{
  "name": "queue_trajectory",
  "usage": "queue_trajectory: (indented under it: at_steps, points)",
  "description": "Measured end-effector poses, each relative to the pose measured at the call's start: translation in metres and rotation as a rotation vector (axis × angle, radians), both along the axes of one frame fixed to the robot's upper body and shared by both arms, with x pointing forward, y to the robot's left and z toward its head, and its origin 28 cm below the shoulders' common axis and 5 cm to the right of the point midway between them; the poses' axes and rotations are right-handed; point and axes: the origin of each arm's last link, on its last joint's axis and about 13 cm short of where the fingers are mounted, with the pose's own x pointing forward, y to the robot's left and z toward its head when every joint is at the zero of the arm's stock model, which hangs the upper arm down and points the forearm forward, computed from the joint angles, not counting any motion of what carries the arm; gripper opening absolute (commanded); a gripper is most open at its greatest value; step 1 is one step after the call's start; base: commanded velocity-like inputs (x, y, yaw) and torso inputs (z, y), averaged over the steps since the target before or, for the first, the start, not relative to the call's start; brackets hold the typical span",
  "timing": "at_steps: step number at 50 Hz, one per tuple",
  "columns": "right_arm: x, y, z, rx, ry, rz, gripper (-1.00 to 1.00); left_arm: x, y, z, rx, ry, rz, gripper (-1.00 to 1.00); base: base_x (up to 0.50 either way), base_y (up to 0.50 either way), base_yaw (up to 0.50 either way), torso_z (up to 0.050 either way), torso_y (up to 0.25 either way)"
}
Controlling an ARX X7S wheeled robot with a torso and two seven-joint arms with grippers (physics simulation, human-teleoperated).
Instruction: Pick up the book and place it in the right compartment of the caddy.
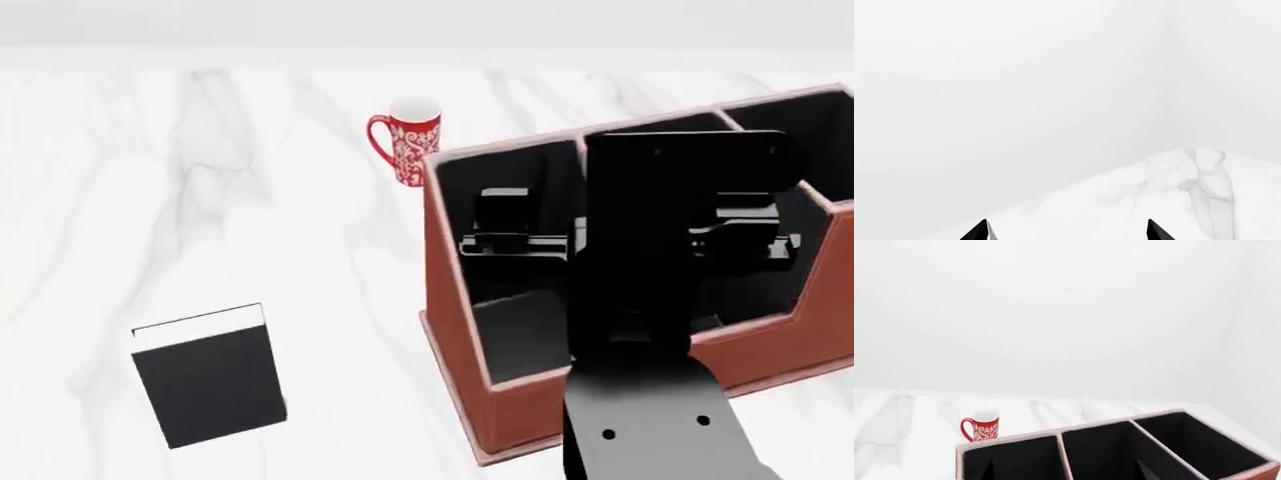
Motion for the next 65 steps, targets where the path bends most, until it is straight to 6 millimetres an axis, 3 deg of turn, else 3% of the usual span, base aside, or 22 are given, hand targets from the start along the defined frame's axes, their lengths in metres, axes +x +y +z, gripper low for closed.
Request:
queue_trajectory:
  at_steps: [19, 43, 51, 57, 65]
  points:
    - [0.005, 0.004, 0.013, -0.028, -0.003, 0.001, 1.0, -0.013, 0.008, 0.005, -0.003, -0.018, 0.05, 1.0, 0.5, 0.0, 0.0, 0.0, 0.001]
    - [0.008, 0.009, 0.013, -0.048, 0.009, 0.012, 1.0, -0.012, 0.009, 0.0, 0.001, -0.002, 0.058, 1.0, 0.5, 0.0, 0.0, 0.0, 0.001]
    - [0.009, 0.011, 0.012, -0.048, 0.048, 0.022, 1.0, -0.011, 0.008, 0.0, 0.001, -0.003, 0.051, 1.0, 0.0, 0.0, 0.0, 0.0, 0.002]
    - [0.003, 0.016, 0.015, -0.063, 0.101, 0.134, 1.0, -0.011, 0.007, 0.001, 0.003, -0.002, 0.049, 1.0, 0.0, 0.0, 0.0, 0.0, 0.0]
    - [-0.02, 0.032, 0.014, -0.116, 0.222, 0.506, 1.0, -0.008, 0.006, 0.001, 0.004, 0.0, 0.044, 1.0, 0.0, 0.0, 0.0, 0.0, 0.0]
